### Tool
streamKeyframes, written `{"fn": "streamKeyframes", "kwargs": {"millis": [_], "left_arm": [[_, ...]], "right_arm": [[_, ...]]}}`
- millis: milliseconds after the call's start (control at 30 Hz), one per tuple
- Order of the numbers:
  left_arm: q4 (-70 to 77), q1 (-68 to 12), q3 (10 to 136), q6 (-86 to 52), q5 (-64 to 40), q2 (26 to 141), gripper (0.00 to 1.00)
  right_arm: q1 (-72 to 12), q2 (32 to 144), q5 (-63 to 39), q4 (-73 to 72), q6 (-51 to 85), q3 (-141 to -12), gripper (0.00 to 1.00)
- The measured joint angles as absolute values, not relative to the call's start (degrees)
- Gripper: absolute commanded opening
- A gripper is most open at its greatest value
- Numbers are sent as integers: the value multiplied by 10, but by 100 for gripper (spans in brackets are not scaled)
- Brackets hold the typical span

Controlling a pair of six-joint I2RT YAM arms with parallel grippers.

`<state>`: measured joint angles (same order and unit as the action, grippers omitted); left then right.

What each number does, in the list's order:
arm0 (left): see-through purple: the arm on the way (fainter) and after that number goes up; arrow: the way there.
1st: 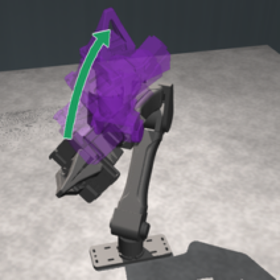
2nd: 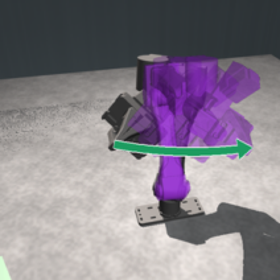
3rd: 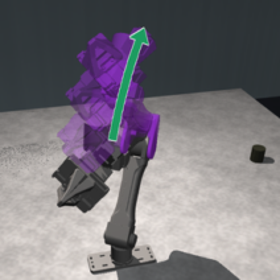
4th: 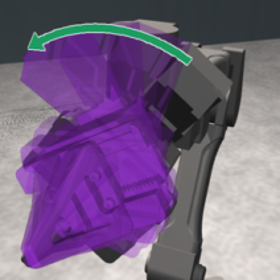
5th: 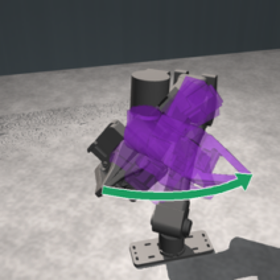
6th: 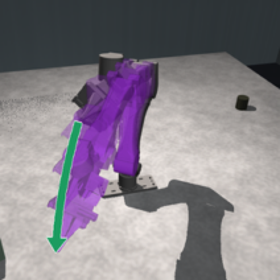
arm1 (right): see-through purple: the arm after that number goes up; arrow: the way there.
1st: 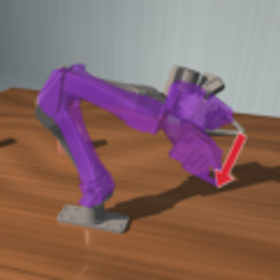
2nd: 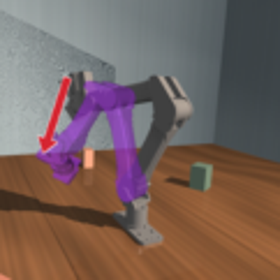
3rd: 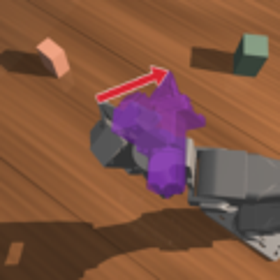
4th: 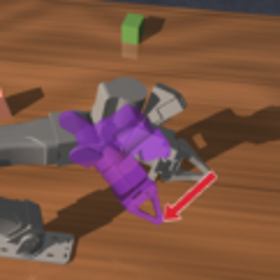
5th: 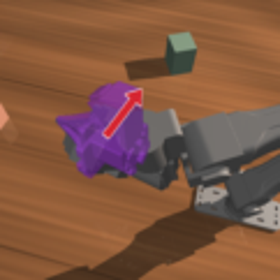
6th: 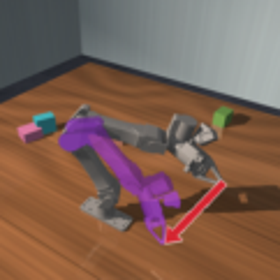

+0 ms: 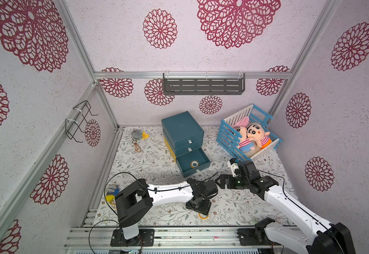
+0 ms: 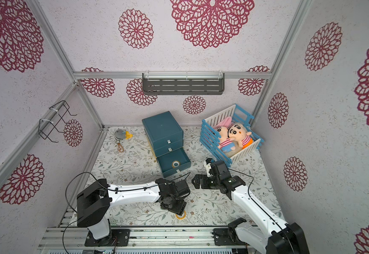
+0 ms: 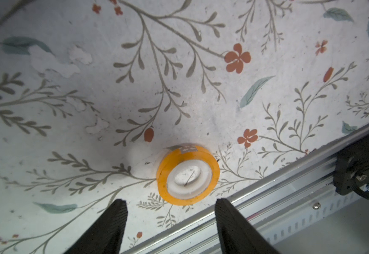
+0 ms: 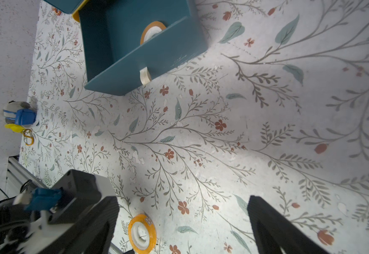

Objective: Place the transparent tape into the drawer according to color
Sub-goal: Pick up the tape at the center of the board.

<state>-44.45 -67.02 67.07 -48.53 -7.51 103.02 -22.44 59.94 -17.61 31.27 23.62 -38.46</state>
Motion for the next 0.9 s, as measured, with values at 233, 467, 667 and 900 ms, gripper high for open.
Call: {"fn": "streamKeyframes", "kwargs": {"millis": [233,467,667,900], "left_arm": [[-449,-673,671,-488,-70,1051,64],[-447,-673,671,-496,-70,1053,57],[-447,-675,671,-498,-69,1063,52],[-460,-683,689,-502,-62,1078,44]], "right_arm": [[-220,599,-180,313,236,-385,99],[-215,599,-182,313,236,-385,99],[-210,599,-188,313,236,-385,99],[-204,599,-197,312,236,-385,99]]}}
